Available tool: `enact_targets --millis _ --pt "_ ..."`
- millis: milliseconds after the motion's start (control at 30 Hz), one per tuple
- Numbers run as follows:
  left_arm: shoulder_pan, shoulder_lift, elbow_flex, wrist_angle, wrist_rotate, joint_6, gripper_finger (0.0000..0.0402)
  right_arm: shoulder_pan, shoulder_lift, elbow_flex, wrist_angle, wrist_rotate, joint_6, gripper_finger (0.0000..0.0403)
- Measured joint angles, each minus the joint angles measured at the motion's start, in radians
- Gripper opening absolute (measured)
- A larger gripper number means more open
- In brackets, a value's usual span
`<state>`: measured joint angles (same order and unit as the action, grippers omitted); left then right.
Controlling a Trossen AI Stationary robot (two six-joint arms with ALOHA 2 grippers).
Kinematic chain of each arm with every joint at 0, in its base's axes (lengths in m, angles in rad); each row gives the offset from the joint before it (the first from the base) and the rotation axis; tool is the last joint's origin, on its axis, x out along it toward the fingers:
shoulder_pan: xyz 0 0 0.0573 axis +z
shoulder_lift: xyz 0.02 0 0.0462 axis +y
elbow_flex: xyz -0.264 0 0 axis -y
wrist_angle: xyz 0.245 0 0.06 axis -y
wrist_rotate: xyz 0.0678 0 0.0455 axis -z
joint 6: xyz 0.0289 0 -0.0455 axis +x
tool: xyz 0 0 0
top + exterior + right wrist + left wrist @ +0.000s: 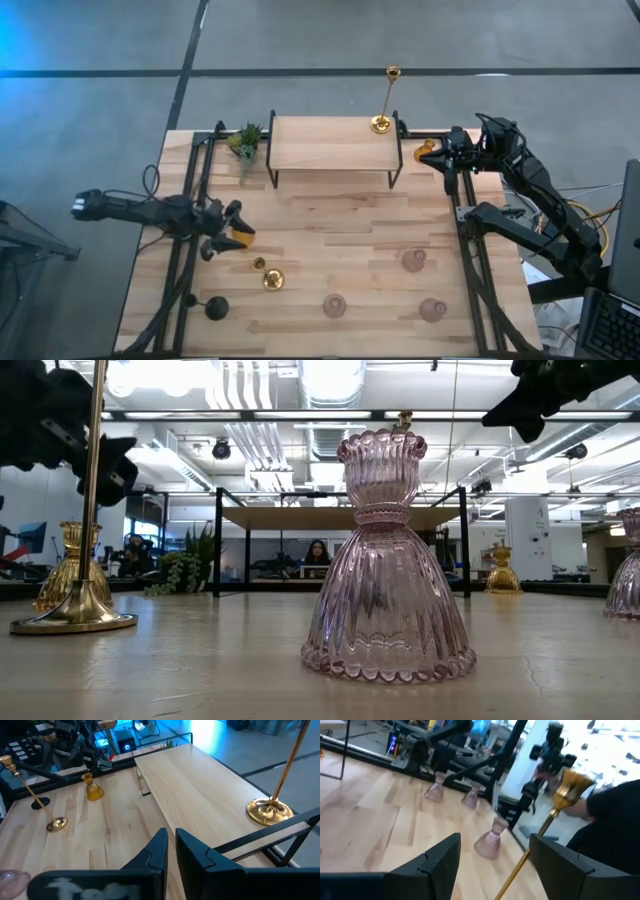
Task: Pick & Place candle stick holders
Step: Put the gold candle holder on the shelf
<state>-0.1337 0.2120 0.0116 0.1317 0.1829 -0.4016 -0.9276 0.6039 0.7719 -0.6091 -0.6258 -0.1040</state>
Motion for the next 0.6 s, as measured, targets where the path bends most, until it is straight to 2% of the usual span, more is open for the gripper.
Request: enact_targets --millis 167,333,600 --pt "0.0 0.062 0.006 0.011 0.0 0.073 0.0232 0.0 0.002 0.0 0.004 0.0 0.017 0.0029" --pt "-0.01 0.122 0.015 0.059 0.001 0.075 0.022 0.0 0.0 0.0 0.016 0.0 0.031 0.0029" --pt "-0.106 0.261 0.065 0.139 0.002 0.109 0.0213 -0.001 0.0 0.0 0.025 0.045 0.027 0.0029"
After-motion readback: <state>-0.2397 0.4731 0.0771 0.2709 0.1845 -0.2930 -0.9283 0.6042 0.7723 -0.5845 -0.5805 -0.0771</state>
